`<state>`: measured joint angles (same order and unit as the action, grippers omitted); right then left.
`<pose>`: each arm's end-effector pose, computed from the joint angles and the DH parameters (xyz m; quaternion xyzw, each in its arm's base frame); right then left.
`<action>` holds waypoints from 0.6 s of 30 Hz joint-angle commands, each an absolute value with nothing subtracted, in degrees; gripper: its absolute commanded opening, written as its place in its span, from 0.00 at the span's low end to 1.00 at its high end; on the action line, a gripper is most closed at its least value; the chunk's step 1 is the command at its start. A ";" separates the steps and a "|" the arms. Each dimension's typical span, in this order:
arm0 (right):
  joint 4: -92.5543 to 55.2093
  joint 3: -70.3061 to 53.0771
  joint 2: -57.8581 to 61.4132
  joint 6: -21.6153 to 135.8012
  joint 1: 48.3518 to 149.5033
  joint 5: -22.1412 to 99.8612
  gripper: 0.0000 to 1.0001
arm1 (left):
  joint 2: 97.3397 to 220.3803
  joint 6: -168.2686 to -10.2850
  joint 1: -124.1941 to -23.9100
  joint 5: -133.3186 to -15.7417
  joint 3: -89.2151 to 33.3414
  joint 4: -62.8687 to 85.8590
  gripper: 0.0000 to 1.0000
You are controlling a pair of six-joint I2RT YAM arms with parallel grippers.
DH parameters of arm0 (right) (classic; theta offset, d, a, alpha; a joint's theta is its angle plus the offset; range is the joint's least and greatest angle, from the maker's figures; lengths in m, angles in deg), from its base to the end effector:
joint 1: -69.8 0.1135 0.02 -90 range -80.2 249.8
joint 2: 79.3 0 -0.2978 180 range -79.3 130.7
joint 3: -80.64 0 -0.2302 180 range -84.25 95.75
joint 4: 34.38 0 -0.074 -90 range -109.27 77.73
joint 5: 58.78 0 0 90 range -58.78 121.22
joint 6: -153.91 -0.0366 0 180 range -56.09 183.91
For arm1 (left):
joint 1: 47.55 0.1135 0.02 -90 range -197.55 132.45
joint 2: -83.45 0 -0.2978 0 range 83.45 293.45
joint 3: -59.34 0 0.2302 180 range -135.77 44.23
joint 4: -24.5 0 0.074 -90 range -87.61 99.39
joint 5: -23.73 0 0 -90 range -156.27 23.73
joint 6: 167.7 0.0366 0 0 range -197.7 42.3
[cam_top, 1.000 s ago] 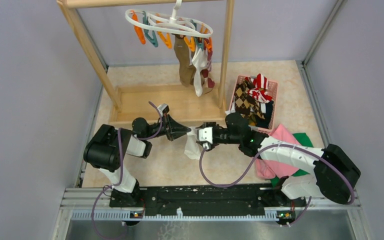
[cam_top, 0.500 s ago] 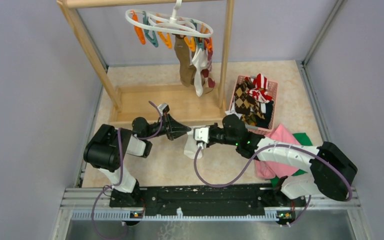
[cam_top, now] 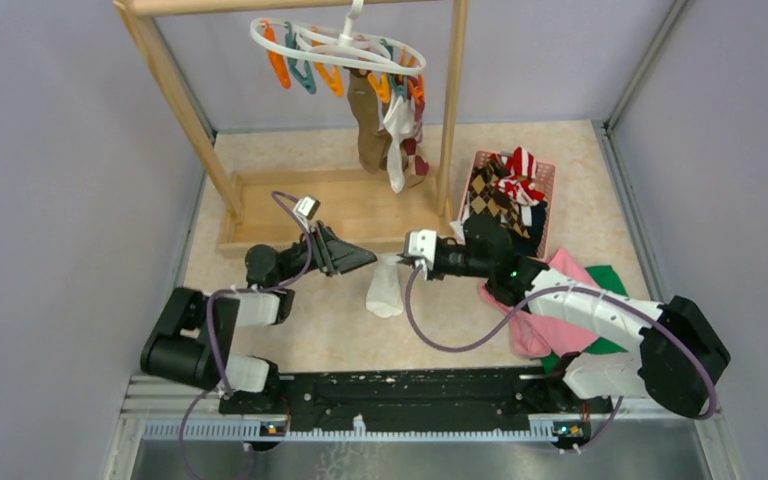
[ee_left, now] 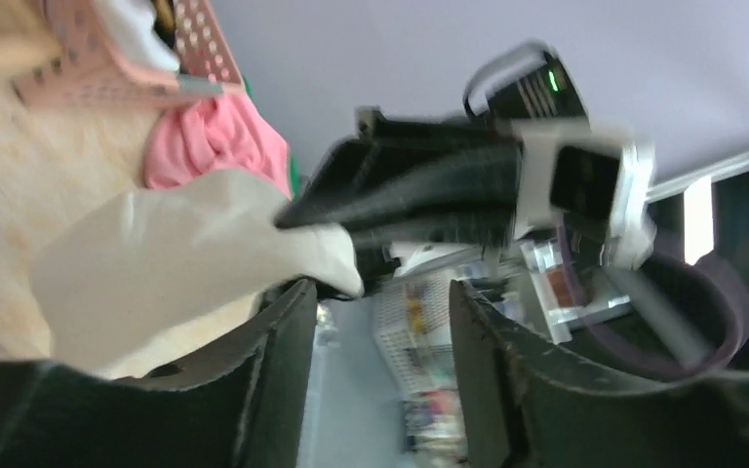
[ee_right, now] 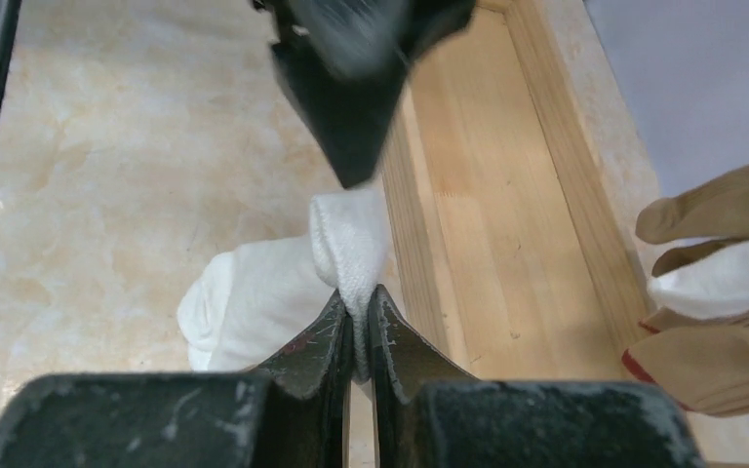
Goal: Clip the socks to the hanger
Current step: Pick up the sock from the bin.
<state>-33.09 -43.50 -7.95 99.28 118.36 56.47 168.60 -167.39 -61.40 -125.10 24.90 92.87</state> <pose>0.1532 0.1971 0.3033 -0.6207 0.4953 0.2411 0.5579 0.2150 -0.0853 0.2603 -0.0032 0.6492 -0.7318 0.2075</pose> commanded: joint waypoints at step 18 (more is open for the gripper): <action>-8.43 -19.06 1.53 83.00 108.94 91.58 0.03 | 130.80 -99.75 -66.78 -113.81 37.52 82.80 0.86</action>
<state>-14.05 -22.75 0.49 83.72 109.29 84.69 129.78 -106.78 -65.81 -113.71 38.04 79.89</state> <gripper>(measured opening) 0.063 0.865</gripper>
